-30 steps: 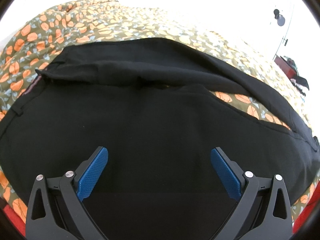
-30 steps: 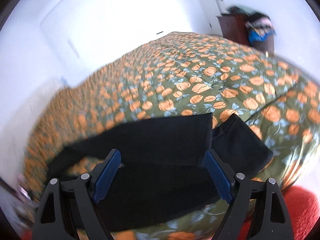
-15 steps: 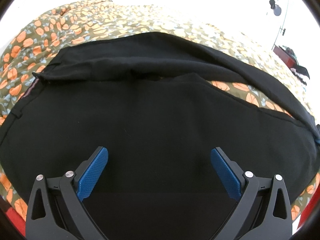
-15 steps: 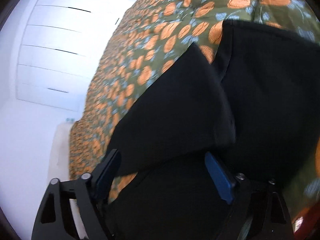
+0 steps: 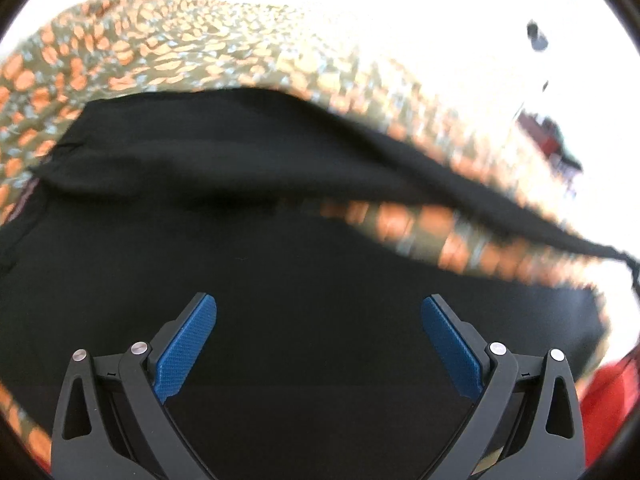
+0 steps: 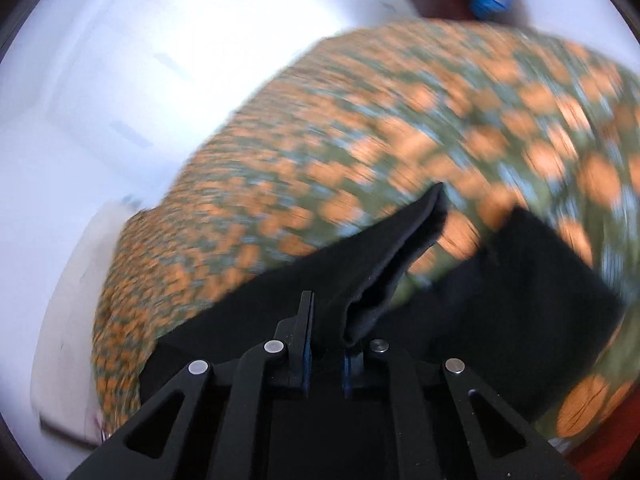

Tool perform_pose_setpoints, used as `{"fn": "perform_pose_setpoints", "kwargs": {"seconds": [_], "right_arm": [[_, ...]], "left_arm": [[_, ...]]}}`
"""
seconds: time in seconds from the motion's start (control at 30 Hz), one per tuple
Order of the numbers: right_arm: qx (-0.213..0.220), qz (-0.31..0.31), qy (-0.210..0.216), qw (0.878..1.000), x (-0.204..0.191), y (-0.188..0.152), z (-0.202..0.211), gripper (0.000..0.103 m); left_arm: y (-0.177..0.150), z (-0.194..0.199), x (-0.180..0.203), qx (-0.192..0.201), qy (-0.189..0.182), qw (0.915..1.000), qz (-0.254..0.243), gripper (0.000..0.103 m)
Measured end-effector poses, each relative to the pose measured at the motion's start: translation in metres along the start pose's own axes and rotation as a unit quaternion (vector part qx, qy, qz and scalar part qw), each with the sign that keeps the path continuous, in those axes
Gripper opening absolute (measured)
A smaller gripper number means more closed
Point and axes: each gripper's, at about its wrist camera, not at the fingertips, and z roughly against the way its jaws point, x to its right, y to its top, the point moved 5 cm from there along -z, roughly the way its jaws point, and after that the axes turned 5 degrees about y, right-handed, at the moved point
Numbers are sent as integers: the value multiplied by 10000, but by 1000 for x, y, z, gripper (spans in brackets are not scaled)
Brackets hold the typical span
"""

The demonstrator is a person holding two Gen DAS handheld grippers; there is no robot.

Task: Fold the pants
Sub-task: 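Grasp the trouser hem with the right tool and lift it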

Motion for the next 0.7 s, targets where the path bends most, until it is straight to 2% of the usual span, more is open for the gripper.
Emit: {"fn": "perform_pose_setpoints", "kwargs": {"seconds": [0.1,0.17,0.23,0.37,0.4,0.47,0.53,0.57,0.6,0.67,0.7], "right_arm": [[90,580,463,9972,-37,13,22,11],[128,874,773,9931,-60,16,34,11],[156,1099,1039,9884,-77,14,50,11],[162,1377,1447,9797,-97,5,77,11],[169,1460,1543,9770,-101,2,85,11],[179,1586,1762,9713,-106,-4,99,11],[191,1643,2019,9653,-105,-9,115,11],[201,1661,2080,9637,-104,-10,120,11],[203,1714,2044,9636,-101,-11,123,11],[195,1787,1616,9703,-84,-8,115,11],[148,1719,1383,9752,-71,-4,104,11]], "left_arm": [[56,-10,-1,115,-551,9964,638,102],[84,-22,-4,178,-732,9925,961,102],[112,-49,-9,-2,-879,9874,1316,102],[139,-94,-6,-404,-989,9809,1623,97],[142,-103,-4,-478,-1061,9793,1657,90],[145,-119,-1,-672,-1149,9758,1732,68],[144,-129,-3,-853,-1042,9748,1780,12],[143,-127,-5,-872,-957,9758,1762,9],[144,-117,-8,-728,-1050,9762,1750,9],[153,-89,-12,-393,-1157,9771,1740,8],[163,-61,-15,-100,-1237,9776,1700,8]]}}
